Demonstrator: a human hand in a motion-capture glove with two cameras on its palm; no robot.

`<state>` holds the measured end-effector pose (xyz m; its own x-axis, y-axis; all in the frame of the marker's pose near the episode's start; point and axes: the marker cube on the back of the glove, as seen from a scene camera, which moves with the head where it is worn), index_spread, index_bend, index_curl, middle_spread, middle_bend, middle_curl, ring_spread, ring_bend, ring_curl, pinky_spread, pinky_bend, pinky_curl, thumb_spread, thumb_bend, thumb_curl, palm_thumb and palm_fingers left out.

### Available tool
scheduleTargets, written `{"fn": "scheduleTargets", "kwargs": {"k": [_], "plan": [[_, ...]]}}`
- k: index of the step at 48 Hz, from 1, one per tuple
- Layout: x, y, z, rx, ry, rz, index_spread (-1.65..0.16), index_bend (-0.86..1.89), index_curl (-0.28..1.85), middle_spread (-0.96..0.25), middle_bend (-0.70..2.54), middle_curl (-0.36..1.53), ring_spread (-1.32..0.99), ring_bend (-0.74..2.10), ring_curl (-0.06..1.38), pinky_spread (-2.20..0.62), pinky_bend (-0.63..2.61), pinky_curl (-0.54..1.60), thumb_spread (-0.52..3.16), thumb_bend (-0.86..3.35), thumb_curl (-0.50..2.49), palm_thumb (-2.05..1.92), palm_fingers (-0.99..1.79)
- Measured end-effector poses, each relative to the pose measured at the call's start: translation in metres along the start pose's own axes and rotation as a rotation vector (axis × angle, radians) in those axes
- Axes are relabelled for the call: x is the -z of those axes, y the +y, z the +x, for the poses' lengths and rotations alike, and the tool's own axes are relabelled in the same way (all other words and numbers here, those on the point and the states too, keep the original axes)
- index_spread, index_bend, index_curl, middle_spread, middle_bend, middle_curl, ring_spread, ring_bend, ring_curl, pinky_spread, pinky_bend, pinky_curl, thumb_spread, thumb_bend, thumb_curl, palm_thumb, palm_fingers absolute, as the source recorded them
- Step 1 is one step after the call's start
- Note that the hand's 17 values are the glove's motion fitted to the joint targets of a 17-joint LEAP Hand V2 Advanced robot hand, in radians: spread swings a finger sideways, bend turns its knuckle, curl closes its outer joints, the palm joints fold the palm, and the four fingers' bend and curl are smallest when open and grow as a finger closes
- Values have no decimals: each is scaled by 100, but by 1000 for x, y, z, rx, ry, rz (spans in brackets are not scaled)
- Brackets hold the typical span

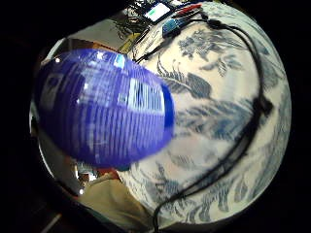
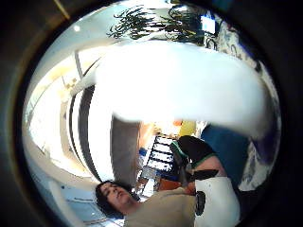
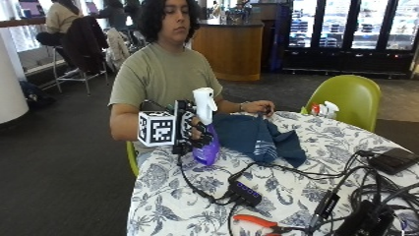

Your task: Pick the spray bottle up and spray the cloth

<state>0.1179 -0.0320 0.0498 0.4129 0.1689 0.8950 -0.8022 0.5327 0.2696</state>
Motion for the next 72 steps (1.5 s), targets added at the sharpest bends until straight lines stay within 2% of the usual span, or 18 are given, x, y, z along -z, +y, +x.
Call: {"fn": "scheduleTargets", "kwargs": {"k": [12, 24, 27, 31, 33, 38, 42, 46, 47, 51, 61, 72], "plan": [[-21, -38, 8, 51, 45, 112, -20, 6, 15, 8, 33, 37, 1, 53, 34, 15, 32, 34, 86, -4, 33, 66, 37], [-31, -70, 14, 26, 46, 58, -19, 9, 14, 7, 34, 38, -2, 58, 36, 10, 36, 36, 84, -3, 34, 66, 43], [-30, -76, 11, -6, 36, 38, -19, 16, 17, 7, 36, 38, -3, 56, 35, 10, 31, 35, 84, -3, 34, 66, 51], [-27, -80, 2, -27, -5, 37, -22, 21, 21, 1, 41, 40, -5, 55, 34, 11, 21, 31, 85, -1, 35, 70, 74], [-25, -81, -5, -17, -42, 41, -24, 27, 24, -3, 46, 41, -6, 50, 32, 10, 18, 30, 86, 3, 37, 78, 92], [-13, -80, -27, 37, -139, 73, -24, 27, 29, -7, 47, 43, -10, 52, 35, 5, 17, 29, 83, 6, 43, 92, 109], [3, -75, -46, 106, -160, 135, -25, 20, 32, -10, 46, 45, -12, 54, 38, -2, 29, 34, 70, 7, 48, 100, 120], [21, -82, -75, 179, -151, 298, -26, 22, 36, -12, 46, 46, -13, 54, 40, -11, 34, 37, 59, 4, 51, 102, 130], [24, -80, -82, 186, -144, 289, -26, 22, 36, -13, 47, 47, -13, 54, 41, -12, 35, 38, 57, 3, 52, 102, 131], [35, -57, -109, 195, -92, 66, -28, 24, 39, -14, 50, 48, -13, 56, 42, -16, 37, 39, 50, 0, 55, 103, 134], [27, -31, -175, 189, 183, -200, -28, 31, 46, -16, 53, 51, -15, 59, 45, -22, 39, 41, 36, -2, 62, 104, 136], [-23, -21, -173, -67, 621, -617, -28, 33, 51, -17, 56, 52, -16, 60, 47, -24, 41, 42, 28, -3, 67, 103, 135]]}}
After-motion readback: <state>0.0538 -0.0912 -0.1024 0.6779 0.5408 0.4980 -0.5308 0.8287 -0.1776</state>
